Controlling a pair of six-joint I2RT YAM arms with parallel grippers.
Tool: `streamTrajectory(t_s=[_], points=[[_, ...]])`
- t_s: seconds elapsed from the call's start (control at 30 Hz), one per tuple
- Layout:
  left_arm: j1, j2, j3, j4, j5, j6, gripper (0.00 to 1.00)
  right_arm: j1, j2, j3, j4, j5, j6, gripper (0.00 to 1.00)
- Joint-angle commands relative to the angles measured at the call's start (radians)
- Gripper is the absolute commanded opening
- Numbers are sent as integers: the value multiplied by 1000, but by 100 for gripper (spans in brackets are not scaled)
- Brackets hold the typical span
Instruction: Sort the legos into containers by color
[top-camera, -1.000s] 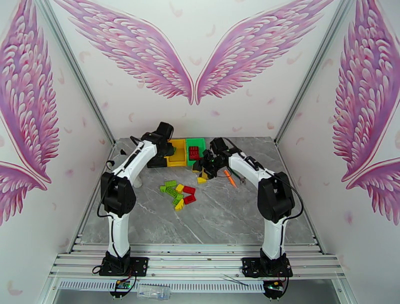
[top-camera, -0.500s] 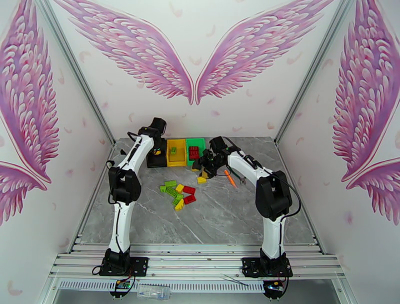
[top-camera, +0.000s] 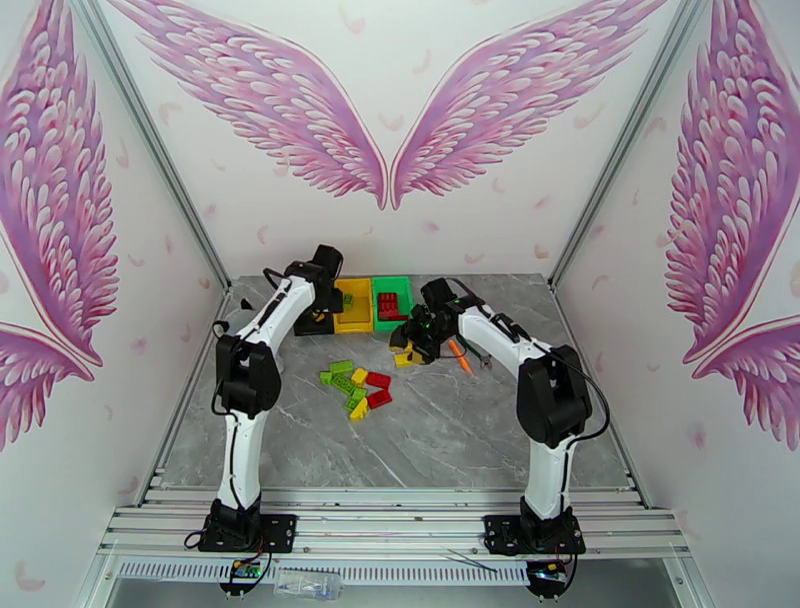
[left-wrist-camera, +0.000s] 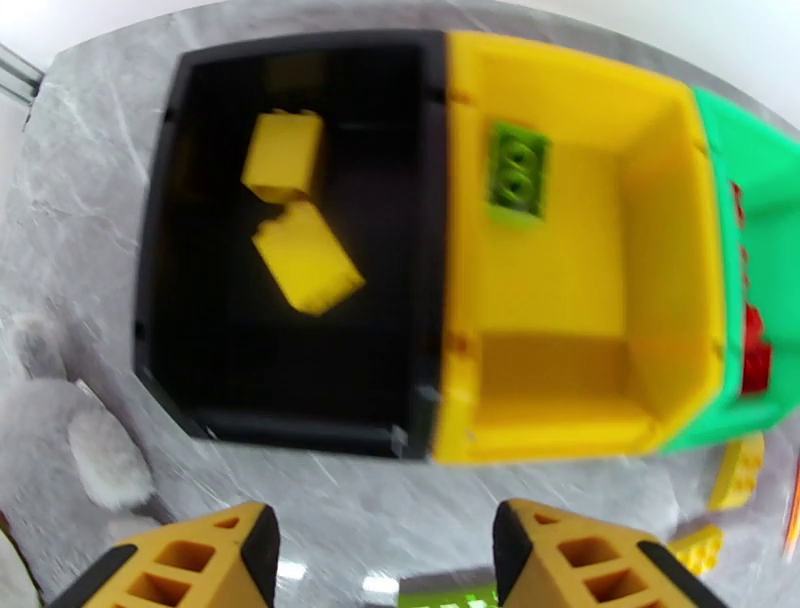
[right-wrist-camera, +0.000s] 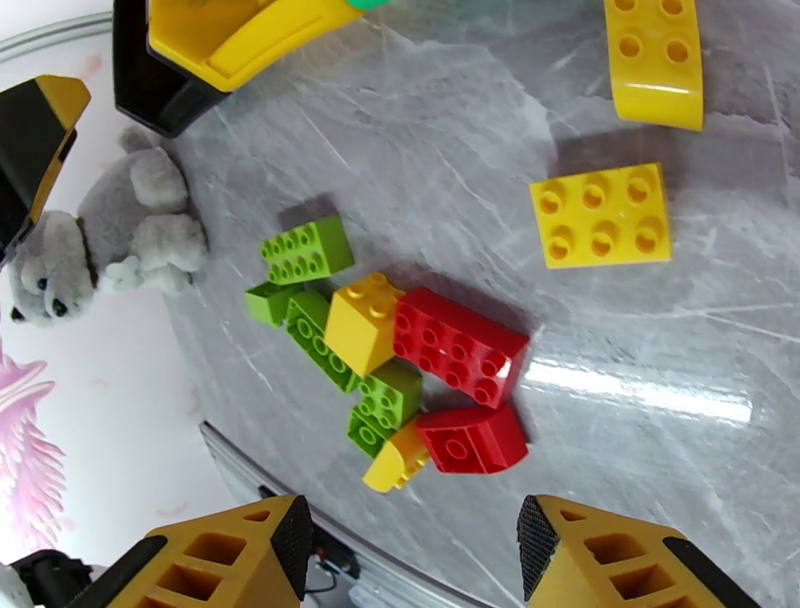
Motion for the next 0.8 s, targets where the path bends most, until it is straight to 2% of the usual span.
streamTrajectory(t_s=[0.0, 0.2, 0.4, 0.77], points=[[-46, -142, -116, 78, 51, -16, 61, 15, -57, -43, -49, 60, -39, 60], [-135, -261, -374, 205, 155, -16, 57, 19, -129, -150, -41, 75, -60, 60], [-205, -294, -543, 241, 164, -22, 53, 19, -231, -275, -41, 93, -76, 59], [-248, -273, -645, 251, 128, -21, 51, 42, -324, -422, 3, 79, -34, 58]])
